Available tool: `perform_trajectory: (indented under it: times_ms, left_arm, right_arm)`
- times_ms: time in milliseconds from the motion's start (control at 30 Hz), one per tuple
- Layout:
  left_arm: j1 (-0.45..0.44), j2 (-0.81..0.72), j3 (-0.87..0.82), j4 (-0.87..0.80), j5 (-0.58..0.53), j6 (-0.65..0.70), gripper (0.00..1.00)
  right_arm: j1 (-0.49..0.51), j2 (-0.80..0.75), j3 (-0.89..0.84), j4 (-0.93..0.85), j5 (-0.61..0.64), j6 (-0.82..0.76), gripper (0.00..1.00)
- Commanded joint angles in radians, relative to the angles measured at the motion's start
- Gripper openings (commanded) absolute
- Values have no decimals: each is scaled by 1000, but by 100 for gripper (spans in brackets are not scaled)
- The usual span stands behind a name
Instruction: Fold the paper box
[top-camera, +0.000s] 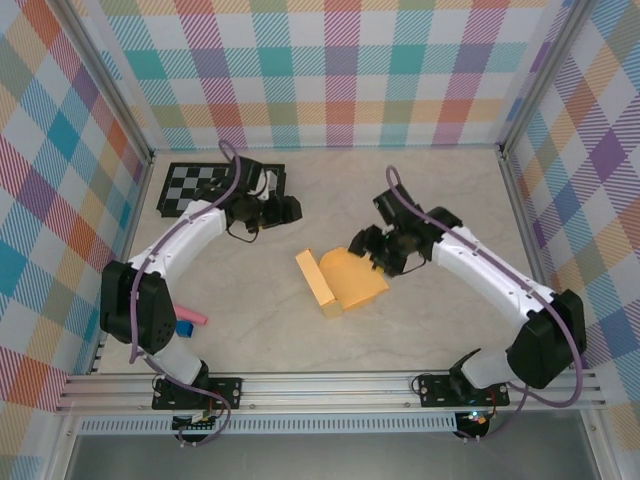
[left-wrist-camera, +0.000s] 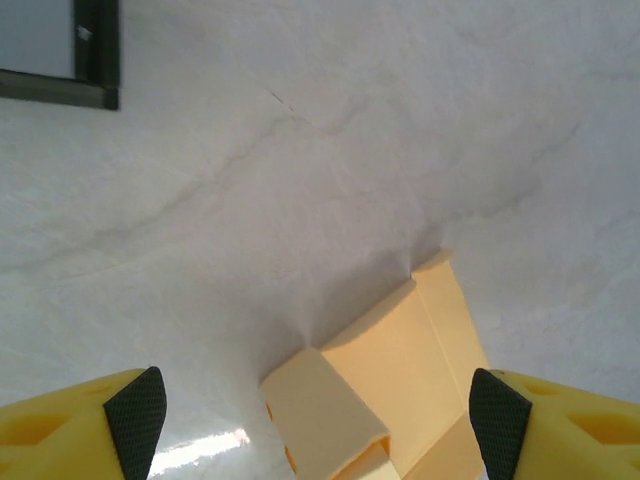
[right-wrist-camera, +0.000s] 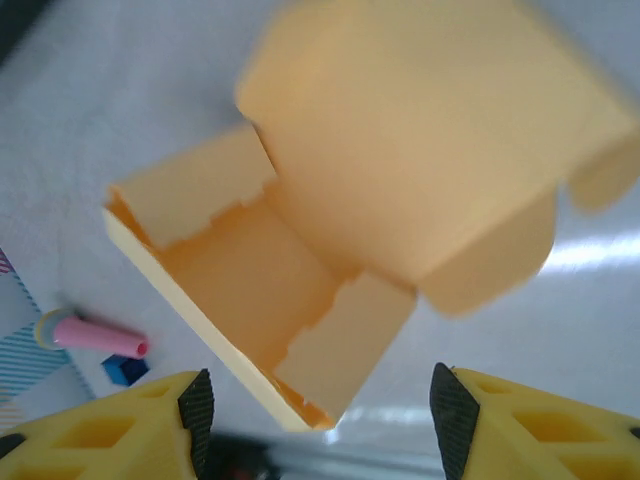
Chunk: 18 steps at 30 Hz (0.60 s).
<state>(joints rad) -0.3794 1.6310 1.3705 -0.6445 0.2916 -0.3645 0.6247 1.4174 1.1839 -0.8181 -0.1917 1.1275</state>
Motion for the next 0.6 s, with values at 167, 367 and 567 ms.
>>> perform_trajectory:
  times_ms: [167,367,567]
  left_arm:
    - [-35,-39,-109,-96,-4,11,81]
    - [-35,-25,-137,-27,1,-39,81]
    - [-35,-5,-146,-8,-1,-45,81]
  right_arm:
    - [112,39,-247,284,-273,862,68]
    - [142,49,-340,434,-212,1019,67]
    - [182,122,-332,513,-220,1067,65]
